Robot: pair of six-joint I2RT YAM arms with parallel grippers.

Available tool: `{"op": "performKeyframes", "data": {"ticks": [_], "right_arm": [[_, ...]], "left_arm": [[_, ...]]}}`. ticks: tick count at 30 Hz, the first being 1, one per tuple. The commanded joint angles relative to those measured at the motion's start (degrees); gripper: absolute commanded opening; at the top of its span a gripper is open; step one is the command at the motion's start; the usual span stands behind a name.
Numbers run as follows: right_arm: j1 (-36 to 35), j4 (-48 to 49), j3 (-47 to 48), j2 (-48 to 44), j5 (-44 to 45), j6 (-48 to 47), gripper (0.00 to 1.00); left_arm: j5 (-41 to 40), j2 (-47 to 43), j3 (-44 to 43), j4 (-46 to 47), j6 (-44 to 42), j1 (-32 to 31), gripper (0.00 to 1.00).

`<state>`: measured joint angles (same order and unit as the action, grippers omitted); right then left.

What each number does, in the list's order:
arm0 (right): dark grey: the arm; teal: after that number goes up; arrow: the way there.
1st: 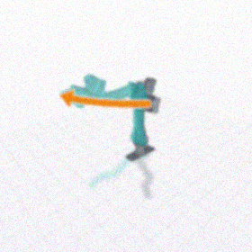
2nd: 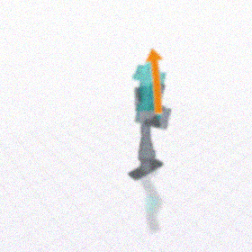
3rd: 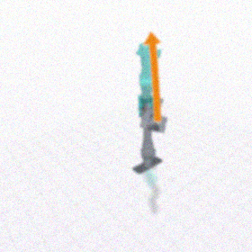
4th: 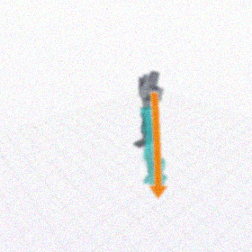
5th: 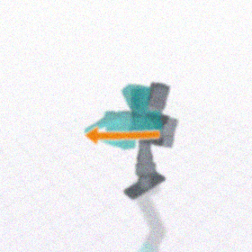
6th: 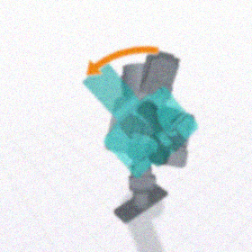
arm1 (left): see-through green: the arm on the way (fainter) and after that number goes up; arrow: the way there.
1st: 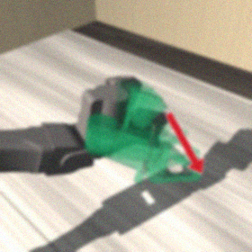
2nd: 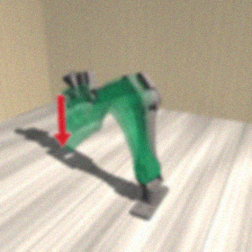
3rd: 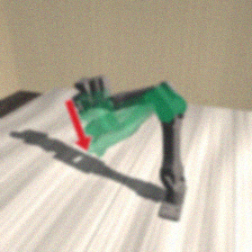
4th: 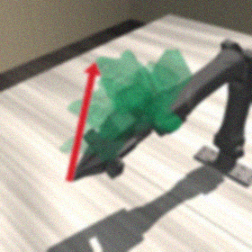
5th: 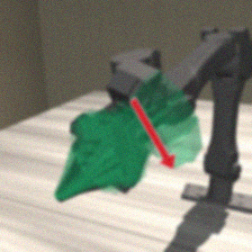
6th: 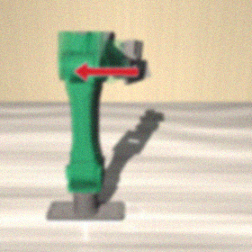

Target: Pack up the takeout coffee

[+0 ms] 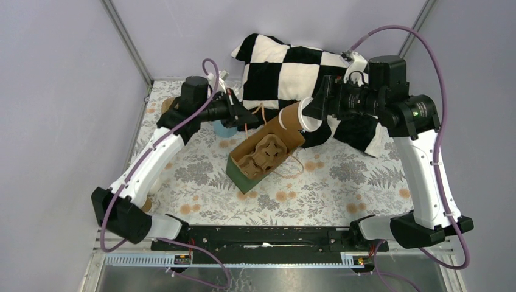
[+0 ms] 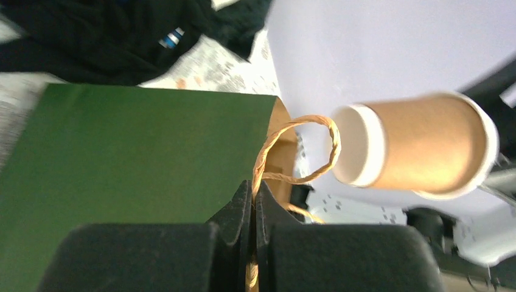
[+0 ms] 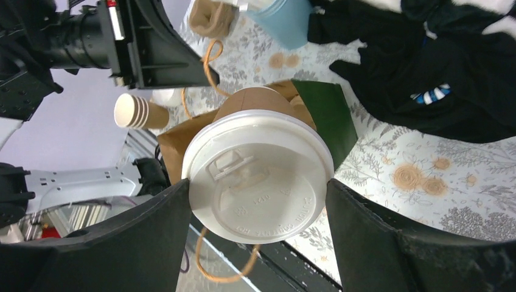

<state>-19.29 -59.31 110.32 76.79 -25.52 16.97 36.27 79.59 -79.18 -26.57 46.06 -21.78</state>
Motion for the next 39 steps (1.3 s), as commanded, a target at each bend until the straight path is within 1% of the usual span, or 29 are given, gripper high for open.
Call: {"op": "performKeyframes", "data": {"ticks": [1,4,7,14,17,22,26,29,34,36,39], "right_arm": [[-1.8,1.5,-3.4,-2.4,-4.2,-3.3,0.61],[-3.2,0.9,-6.3,-4.5,-2.7,-2.7,0.61],[-4.1,1.0,-9.2,-7.2,-1.9,-0.2,0.61],[-4.9,0.9,-17.1,-14.3,-3.2,3.7,0.60],[-5.0,-0.4,-19.9,-16.9,-2.5,3.5,0.60],[-5.0,-4.1,-19.4,-19.5,2.4,2.6,0.60],[-5.0,-3.6,-22.8,-21.0,3.6,3.4,0.57],[-4.9,-1.8,-24.9,-21.4,3.1,3.5,0.57],[-5.0,-2.1,-26.5,-21.7,2.3,1.3,0.57],[-5.0,-1.4,-28.4,-22.7,1.2,-0.9,0.58],[-5.0,2.1,-32.7,-24.2,0.3,-6.3,0.59]], "left_arm": [[4.3,-5.8,6.2,10.1,6.8,-4.4,0.00],[2.1,-7.6,10.3,12.2,8.5,-6.6,0.00],[2.4,-8.7,14.2,16.0,11.3,-7.4,0.00],[3.1,-9.7,17.1,19.9,13.5,-9.0,0.00],[3.3,-10.1,17.8,20.9,14.2,-9.8,0.00],[2.9,-10.0,17.7,22.0,14.6,-11.3,0.00],[2.8,-9.1,17.5,24.6,16.1,-12.8,0.00],[2.3,-8.1,16.4,24.7,16.4,-13.9,0.00],[0.8,-8.2,16.0,24.8,16.9,-14.8,0.00],[0.5,-8.3,16.0,25.0,17.0,-14.9,0.00],[0.4,-8.6,16.0,24.8,17.0,-14.9,0.00]]}}
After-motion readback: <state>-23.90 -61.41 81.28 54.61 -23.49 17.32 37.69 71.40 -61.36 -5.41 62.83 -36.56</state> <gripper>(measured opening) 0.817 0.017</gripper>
